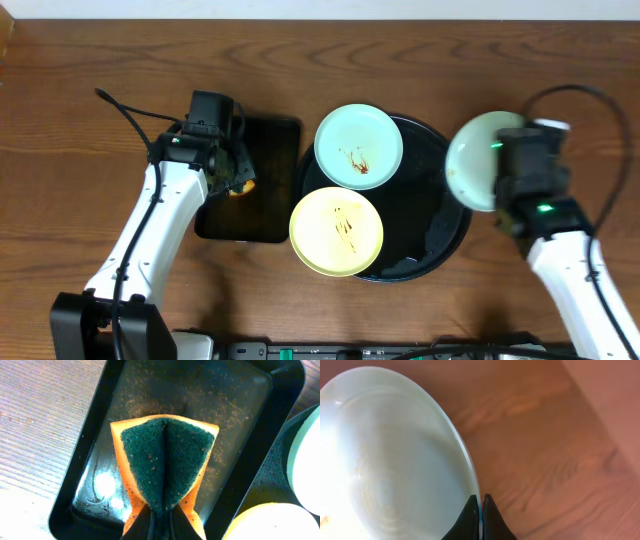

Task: Clean dirty plates on tray and stack at the side
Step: 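Lift the pale green plate with the right gripper and place it right of the tray, then move the right gripper to the yellow plate rim and the sponge over it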

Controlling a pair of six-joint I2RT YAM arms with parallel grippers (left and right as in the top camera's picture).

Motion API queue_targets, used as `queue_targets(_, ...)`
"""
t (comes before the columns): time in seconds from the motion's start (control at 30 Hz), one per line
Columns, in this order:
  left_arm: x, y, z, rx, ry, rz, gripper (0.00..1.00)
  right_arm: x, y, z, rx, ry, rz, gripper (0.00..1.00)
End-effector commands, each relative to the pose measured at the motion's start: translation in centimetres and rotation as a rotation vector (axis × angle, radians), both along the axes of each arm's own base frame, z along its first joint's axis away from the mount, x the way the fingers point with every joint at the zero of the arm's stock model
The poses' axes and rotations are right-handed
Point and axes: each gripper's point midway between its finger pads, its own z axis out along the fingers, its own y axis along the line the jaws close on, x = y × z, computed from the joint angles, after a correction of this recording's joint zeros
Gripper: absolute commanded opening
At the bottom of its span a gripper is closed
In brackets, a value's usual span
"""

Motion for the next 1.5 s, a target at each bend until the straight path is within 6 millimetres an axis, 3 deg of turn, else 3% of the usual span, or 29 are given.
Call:
queue_targets(0.0, 0.0, 0.3, 0.3, 0.014, -0.01, -0.008, 0.08, -0.3, -3.3, -0.3, 0.194, -0.091, -0.176, 0.01)
queue_targets(0.2, 0.0, 0.3, 0.3, 0.015, -0.009, -0.008, 0.08, -2.8, -9.7, -1.2, 0.289, -0.146, -0.41, 0.01)
queue_targets(0.4, 0.0, 0.3, 0.3, 0.015, -0.009, -0.008, 0.08, -3.8, -13.1, -3.4, 0.371, -0.16, -0.542, 0.01)
queue_targets(0.53, 0.0, 0.3, 0.3, 0.015, -0.009, -0.008, 0.08, -2.6, -14.1, -5.1, 0.424, -0.174, -0.541, 0.01)
queue_targets(0.73, 0.0, 0.3, 0.3, 0.015, -0.009, -0.008, 0.08, -0.8, -14.0, -7.7, 0.496, -0.157, -0.508, 0.01)
queue_targets(0.83, 0.0, 0.3, 0.3, 0.015, -0.009, -0.008, 0.08, -0.6, -13.9, -8.2, 0.509, -0.148, -0.503, 0.15)
queue_targets(0.97, 0.0, 0.3, 0.3, 0.014, -0.009, -0.008, 0.08, -0.5, -13.8, -8.1, 0.508, -0.149, -0.492, 0.26)
queue_targets(1.07, -0.1, 0.3, 0.3, 0.014, -0.008, -0.008, 0.08, 0.6, -12.5, -7.5, 0.552, -0.154, -0.391, 0.29)
queue_targets(1.17, -0.1, 0.3, 0.3, 0.015, -0.006, -0.009, 0.08, 2.4, -9.5, -6.5, 0.639, -0.166, -0.208, 0.33)
queue_targets(1.3, -0.1, 0.3, 0.2, 0.015, -0.006, -0.009, 0.08, 3.7, -3.0, -5.7, 0.796, -0.126, 0.04, 0.34)
queue_targets(1.47, -0.2, 0.3, 0.2, 0.015, -0.004, -0.009, 0.08, 2.0, 4.2, -7.1, 0.9, 0.066, 0.178, 0.35)
